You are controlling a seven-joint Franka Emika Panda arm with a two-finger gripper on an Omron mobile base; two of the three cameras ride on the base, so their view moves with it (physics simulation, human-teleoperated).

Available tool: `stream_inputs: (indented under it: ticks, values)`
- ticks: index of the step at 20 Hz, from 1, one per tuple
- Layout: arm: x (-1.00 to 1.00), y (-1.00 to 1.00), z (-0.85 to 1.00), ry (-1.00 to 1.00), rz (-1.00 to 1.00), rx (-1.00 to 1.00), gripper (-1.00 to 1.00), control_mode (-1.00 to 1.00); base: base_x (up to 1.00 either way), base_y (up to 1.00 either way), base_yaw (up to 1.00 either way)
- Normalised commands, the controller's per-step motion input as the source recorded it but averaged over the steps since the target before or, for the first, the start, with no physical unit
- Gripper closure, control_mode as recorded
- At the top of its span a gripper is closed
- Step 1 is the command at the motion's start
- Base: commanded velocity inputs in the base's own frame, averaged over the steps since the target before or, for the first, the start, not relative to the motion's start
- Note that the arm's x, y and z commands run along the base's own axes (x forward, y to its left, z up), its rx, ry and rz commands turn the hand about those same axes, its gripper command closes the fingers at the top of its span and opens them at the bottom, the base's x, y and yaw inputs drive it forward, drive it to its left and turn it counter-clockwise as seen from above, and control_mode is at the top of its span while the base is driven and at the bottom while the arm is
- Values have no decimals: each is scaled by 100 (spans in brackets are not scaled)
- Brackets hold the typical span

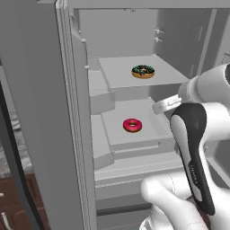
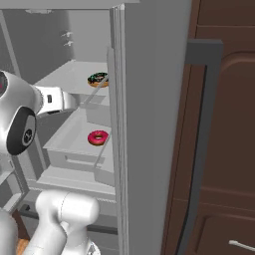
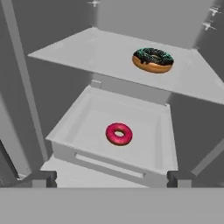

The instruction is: Take the donuts from the fridge and place them on the empty tray on the dining counter.

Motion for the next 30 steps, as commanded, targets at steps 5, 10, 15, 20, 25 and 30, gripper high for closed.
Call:
stream_inputs:
  ticks: [5,10,15,20,25,30]
  values:
    - [10,12,52,0,-1,8,-100,-100,0,0,0]
    - [12,-18,10,-1,0,18,-100,-100,0,0,0]
    - [53,-8,0,0,0,7,-100,-100,0,0,0]
    - [48,0,0,-2,0,-3,-100,-100,0,0,0]
    - [56,0,0,0,-1,-3,-100,-100,0,0,0]
    - [71,1,0,3,0,0,-100,-100,0,0,0]
